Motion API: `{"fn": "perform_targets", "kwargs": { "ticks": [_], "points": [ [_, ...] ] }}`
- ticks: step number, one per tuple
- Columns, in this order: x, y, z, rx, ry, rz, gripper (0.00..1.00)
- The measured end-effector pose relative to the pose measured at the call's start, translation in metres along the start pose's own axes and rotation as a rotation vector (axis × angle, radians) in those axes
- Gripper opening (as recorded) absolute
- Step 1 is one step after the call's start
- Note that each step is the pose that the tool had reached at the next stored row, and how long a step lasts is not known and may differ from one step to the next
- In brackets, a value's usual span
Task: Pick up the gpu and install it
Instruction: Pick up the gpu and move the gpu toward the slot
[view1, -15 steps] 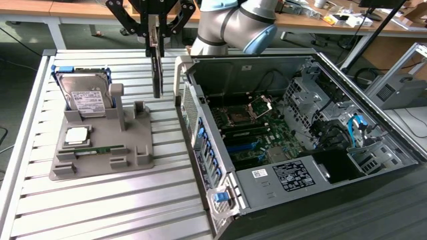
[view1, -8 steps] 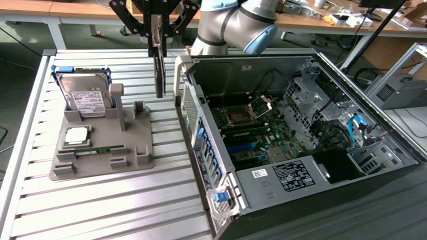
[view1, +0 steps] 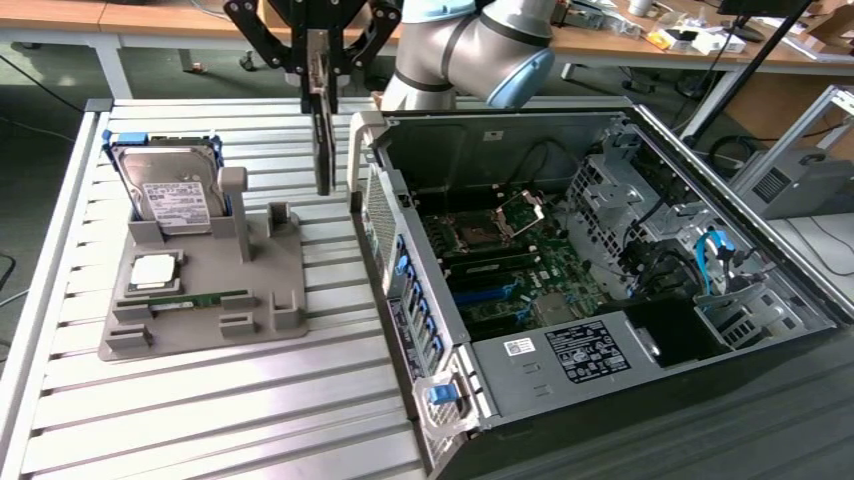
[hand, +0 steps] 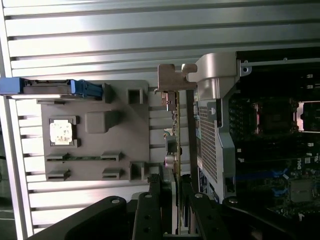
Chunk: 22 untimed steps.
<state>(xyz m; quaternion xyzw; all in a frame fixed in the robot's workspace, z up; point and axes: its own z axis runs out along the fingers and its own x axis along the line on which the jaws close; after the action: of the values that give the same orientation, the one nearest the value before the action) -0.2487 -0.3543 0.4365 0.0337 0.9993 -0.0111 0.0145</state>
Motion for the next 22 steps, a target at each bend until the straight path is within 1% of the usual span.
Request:
{"fn": "perform_targets", "kwargs": {
  "ticks": [22],
  "points": [
    [-0.0097,0.0007,0.0003,0.0005,0.0000,0.000,0.27]
  ]
}}
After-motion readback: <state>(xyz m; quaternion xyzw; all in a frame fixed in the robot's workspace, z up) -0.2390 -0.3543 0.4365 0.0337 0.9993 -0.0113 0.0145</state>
